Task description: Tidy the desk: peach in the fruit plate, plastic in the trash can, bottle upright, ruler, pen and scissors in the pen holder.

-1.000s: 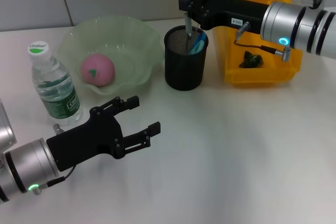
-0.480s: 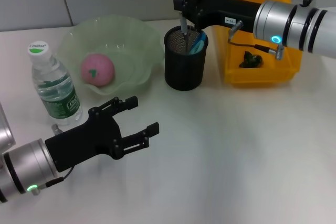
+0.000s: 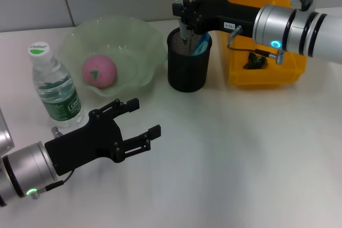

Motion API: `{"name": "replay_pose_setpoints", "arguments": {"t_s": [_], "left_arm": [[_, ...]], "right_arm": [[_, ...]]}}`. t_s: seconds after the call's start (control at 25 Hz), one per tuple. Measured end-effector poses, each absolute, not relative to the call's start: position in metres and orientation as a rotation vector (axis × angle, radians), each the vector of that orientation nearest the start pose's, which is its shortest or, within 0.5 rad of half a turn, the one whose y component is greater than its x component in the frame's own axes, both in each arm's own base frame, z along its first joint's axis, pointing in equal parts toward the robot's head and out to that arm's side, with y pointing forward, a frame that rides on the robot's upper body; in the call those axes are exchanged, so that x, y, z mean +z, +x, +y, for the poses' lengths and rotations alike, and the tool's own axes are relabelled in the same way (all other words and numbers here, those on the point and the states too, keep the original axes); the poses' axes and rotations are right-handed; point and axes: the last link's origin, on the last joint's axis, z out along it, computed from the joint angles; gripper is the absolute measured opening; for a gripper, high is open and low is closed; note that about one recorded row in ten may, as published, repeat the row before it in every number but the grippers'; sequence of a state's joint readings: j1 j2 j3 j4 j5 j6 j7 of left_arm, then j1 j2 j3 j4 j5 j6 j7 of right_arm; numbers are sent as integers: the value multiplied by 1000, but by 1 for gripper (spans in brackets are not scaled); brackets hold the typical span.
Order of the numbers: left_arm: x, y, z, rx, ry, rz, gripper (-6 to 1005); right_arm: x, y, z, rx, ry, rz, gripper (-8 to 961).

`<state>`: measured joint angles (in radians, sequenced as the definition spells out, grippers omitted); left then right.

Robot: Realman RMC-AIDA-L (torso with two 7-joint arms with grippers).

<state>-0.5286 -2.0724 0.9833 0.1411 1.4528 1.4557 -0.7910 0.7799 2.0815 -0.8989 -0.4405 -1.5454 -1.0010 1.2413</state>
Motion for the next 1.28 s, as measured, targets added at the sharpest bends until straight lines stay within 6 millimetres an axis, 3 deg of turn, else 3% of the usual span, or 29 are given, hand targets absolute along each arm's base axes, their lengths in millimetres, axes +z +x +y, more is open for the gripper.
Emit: {"name": "replay_pose_setpoints", "arguments": {"t_s": [0.4, 0.6, 0.68, 0.88, 1.16, 1.28], "left_arm": [[-69, -265, 292, -969, -2573, -452, 827], [-68, -264, 293, -968, -2571, -446, 826], [-68, -264, 293, -969, -2571, -446, 826], [-68, -264, 294, -970, -2571, -446, 826], [-66, -264, 294, -980, -2556, -452, 826], [-65, -265, 293, -989, -2553, -464, 826]], "right_arm": [[-24, 202, 430, 760, -2349, 594, 218], [-18, 205, 428, 817, -2305, 614, 429], [-15, 205, 428, 836, -2294, 615, 631], [-9, 206, 425, 885, -2280, 620, 760], [-1, 211, 410, 1005, -2261, 640, 754], [8, 215, 387, 1114, -2316, 615, 754]]}}
